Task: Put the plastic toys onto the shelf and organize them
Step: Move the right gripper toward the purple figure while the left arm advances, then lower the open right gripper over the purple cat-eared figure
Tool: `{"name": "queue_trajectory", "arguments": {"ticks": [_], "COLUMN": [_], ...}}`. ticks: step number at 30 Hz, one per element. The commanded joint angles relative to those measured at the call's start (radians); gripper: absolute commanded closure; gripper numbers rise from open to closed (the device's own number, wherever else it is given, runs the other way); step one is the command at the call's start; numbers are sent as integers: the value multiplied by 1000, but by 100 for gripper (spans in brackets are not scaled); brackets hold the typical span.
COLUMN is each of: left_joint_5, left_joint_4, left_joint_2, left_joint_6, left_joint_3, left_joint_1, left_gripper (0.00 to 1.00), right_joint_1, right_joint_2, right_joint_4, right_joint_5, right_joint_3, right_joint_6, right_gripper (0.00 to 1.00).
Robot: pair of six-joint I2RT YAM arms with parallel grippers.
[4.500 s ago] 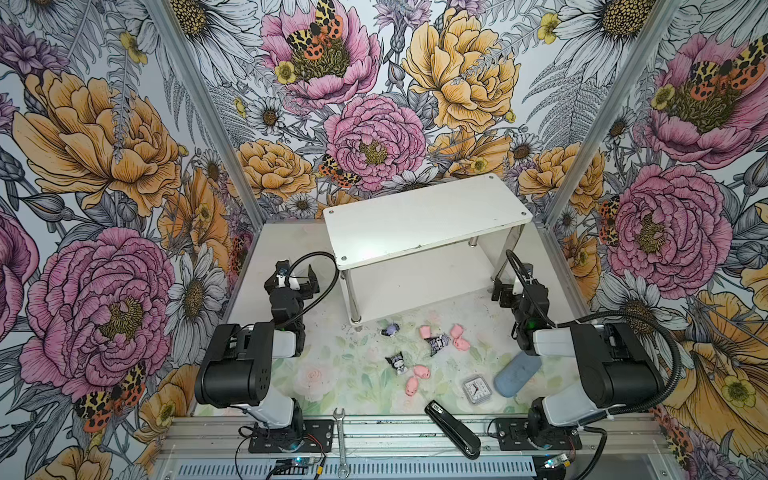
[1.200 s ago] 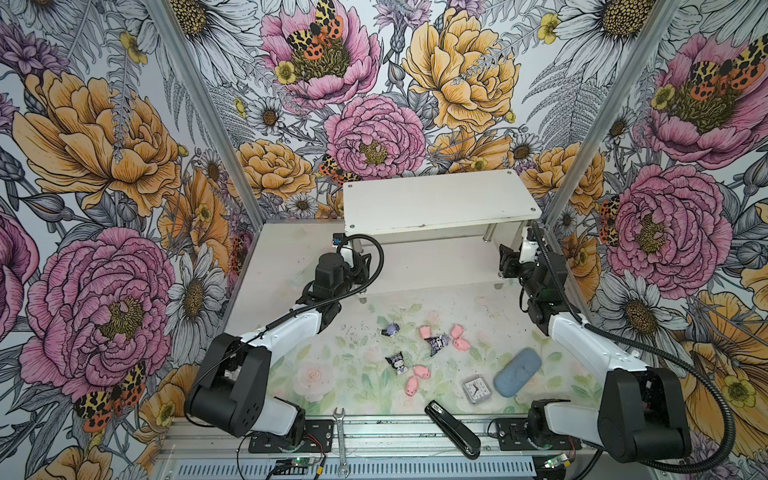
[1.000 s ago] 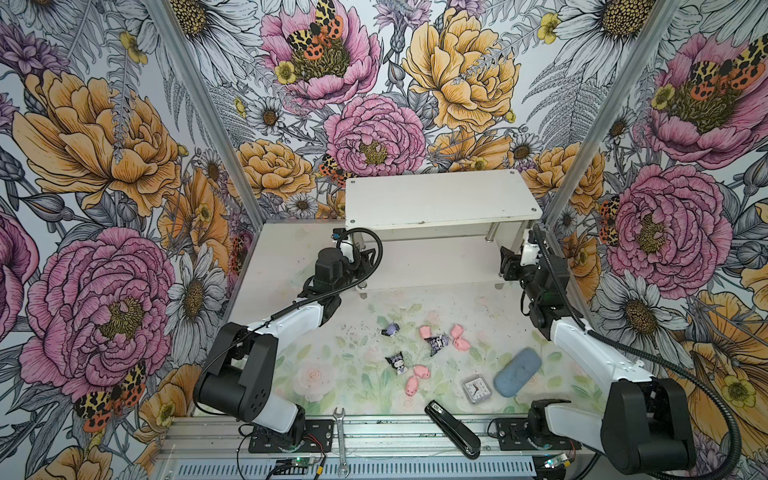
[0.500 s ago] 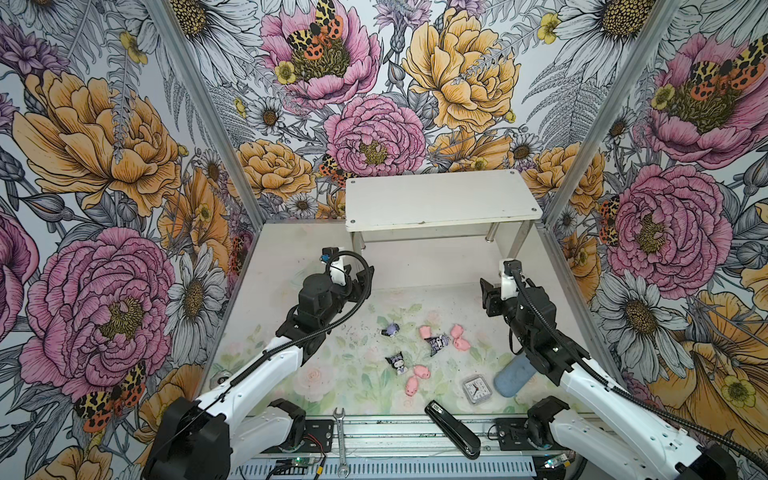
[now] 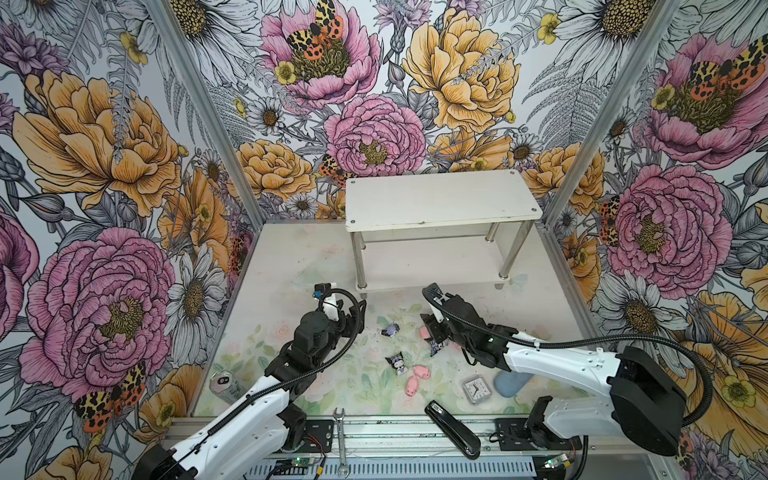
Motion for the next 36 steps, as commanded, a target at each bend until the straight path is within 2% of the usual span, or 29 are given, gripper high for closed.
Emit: {"name": "queue_trajectory", "arguments": {"ticks": [1,5,10,14,20,28,36], "left_joint_5": [-40,-27,-12,14,111,160,162], "left_joint_4": [-20,-38,-1,67,155,207,218], "left_joint_2": [-8,7,25,81,198,285,292], "left_joint_6": [-30,-23,-17,-31,-56,-58,-54], "left_joint_3": [-20,-20,-35,-52,-47,-23,-19], "left_joint_1": [-5,-4,5,23,69,93,107], "left_gripper": [23,22,20,22,26,27,26], "right_joint_1": [4,4,-1,-18,-41,-47,-39], "right_joint_2": [79,171,228,269,360,451,495], "right_joint_4": [109,131,171,218,304,325,359], "right_joint_5": [-133,-246,-301,-343,-432,-472,-518], "right_joint_3": [64,98,104,106,135,172,181], "right_joint_6": [53,90,136,175,244,274,309], "right_gripper": [44,45,45,44,44,44,46]}}
